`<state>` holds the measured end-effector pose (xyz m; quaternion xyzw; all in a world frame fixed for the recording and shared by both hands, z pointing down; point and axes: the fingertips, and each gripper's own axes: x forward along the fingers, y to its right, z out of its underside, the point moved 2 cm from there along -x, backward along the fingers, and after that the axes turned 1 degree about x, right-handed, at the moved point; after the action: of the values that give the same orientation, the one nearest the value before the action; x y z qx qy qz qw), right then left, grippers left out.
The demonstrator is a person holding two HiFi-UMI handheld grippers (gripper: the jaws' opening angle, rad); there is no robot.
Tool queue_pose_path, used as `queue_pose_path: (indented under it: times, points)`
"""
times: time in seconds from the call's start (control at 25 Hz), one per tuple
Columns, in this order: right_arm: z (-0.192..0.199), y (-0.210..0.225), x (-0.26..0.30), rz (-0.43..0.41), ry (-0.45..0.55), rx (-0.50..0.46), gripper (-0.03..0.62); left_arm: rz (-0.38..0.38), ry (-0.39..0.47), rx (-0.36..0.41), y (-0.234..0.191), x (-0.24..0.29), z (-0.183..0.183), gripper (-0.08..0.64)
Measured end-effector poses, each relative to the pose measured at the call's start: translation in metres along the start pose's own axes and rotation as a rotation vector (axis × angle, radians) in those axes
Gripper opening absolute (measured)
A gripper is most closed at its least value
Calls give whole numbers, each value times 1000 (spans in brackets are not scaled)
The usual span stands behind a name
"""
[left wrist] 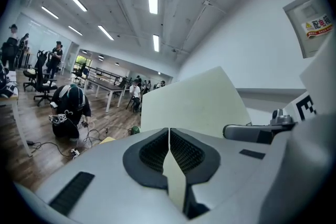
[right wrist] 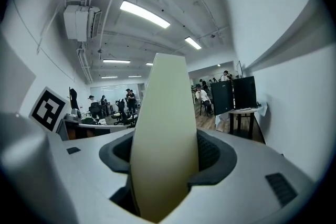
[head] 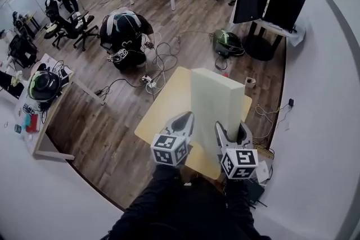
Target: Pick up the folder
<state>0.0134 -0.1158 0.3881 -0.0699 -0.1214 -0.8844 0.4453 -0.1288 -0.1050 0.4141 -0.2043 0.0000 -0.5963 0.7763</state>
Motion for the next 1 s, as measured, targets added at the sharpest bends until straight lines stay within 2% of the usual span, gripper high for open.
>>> queue_pose_path:
  times: [0.4, 1.0]
  points:
    - [-29, -39, 14, -37, 56, -84, 288, -2, 61, -7, -22, -17, -21, 40]
    - [-43, -61, 39, -46, 81, -121, 288, -8, 75, 2, -49, -17, -34, 40]
